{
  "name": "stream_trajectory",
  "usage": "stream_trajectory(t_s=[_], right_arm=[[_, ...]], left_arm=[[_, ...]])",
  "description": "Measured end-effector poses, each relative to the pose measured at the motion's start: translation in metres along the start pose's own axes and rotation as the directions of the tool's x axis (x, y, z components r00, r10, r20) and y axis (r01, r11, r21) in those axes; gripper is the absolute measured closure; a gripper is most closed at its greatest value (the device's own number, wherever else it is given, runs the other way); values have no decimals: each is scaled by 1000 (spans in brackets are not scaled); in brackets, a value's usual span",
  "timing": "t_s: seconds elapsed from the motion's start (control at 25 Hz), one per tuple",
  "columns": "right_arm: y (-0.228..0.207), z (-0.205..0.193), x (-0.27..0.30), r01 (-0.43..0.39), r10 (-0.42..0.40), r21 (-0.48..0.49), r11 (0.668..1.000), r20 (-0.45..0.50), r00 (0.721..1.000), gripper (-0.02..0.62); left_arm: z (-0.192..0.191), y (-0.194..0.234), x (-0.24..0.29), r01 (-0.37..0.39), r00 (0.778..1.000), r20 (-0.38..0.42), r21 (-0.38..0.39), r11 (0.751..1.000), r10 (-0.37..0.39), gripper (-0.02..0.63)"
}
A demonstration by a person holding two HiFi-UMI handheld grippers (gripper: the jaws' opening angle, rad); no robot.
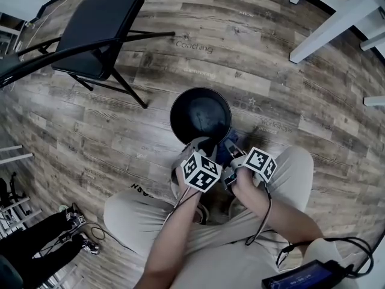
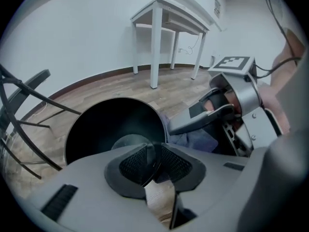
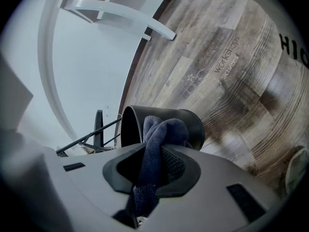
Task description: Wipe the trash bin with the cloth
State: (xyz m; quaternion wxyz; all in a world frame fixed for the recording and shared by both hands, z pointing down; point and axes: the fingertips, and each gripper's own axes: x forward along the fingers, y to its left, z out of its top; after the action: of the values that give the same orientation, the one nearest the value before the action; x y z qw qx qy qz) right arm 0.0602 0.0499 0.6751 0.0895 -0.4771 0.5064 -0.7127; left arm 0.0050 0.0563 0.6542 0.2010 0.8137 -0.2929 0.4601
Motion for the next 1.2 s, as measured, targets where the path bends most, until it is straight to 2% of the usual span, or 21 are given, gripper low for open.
stream_trajectory(t_s=[0.16,0.4,0.52,0.68,0.96,1.08,1.2], right_arm=[[-17,-2,10,24,-24,50,998,14,1000,526],[-49,0,33,90,-93,83,993,38,995,526],[-69,5,47,137,-142,92,986,53,988,526],[-98,11,64,194,-206,150,969,71,976,526],[-141,18,94,240,-260,194,951,85,962,526],[-158,21,105,263,-283,204,943,75,956,526],[-172,24,114,292,-302,140,946,58,952,526]], left_arm=[[-1,0,0,33,999,15,-56,998,-32,531],[1,-5,1,72,997,38,-115,991,-68,583],[2,-5,1,78,996,40,-124,989,-74,594],[3,-6,1,81,996,40,-127,989,-76,595],[3,-6,0,91,994,68,-155,984,-81,603],[3,-7,0,80,994,78,-134,988,-70,604],[5,-10,-2,61,995,87,-46,997,-57,584]])
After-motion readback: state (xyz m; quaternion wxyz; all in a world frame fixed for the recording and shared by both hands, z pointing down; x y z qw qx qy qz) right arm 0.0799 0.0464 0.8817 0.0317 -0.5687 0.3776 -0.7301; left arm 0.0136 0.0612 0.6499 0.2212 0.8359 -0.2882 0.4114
